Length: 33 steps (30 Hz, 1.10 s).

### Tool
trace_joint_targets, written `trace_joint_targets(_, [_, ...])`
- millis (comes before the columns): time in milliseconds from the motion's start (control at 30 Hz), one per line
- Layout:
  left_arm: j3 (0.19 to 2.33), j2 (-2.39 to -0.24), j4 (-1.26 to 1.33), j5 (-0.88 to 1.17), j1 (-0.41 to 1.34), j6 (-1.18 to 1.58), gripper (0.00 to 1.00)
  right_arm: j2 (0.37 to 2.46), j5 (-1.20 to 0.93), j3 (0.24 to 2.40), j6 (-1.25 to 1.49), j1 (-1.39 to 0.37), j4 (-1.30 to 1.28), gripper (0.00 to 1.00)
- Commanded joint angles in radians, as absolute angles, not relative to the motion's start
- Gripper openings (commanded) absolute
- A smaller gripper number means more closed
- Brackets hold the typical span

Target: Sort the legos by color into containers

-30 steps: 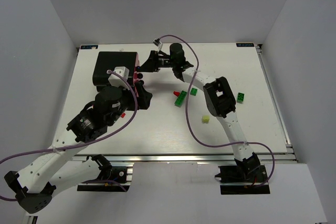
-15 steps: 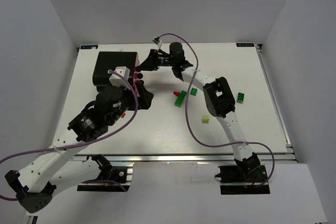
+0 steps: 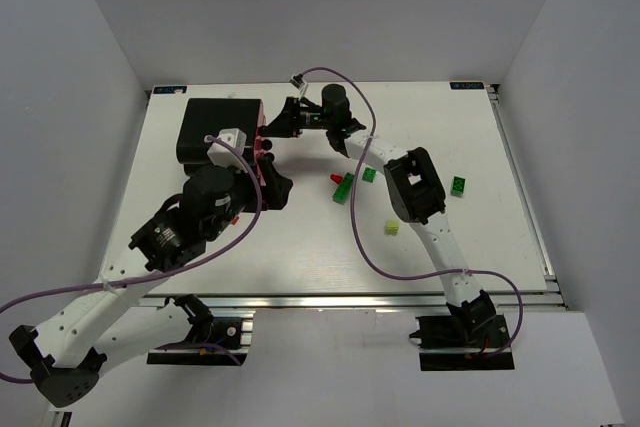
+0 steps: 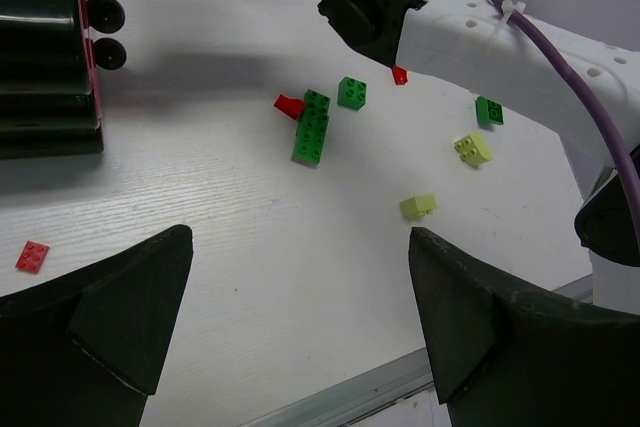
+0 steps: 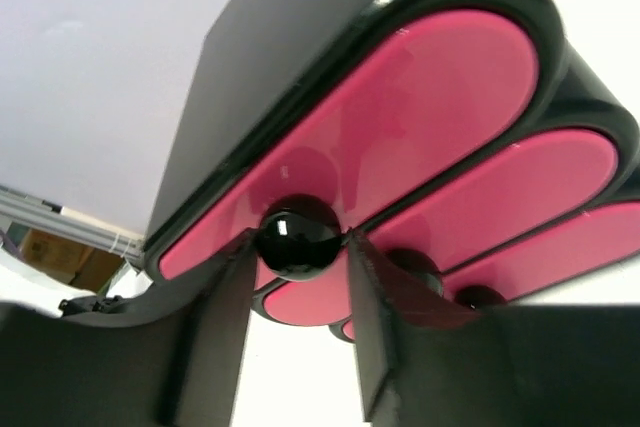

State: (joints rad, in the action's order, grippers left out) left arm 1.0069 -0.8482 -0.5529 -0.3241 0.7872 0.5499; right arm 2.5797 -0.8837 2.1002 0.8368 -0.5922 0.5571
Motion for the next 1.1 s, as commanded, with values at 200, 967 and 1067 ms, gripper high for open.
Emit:
trace_joint_targets(200, [0.989,-0.825,-0.540,-0.311,0.787,0.572,0.98,2.577,-0.876,2.126,0.842,-0.594,0.629,0.15])
trace_joint_targets(967, [0.962,-0.779,-0.565,-0.336,0.787,0.583,0.98,2.422,-0.931,1.842,0.836,-0.483,0.706,0.17])
trace_joint_targets(1067, [0.959,-0.779,-0.565,-0.339,0.787,0.583,0.98,2.411,-0.931,1.822,0.827,-0.474,0.706,0.20])
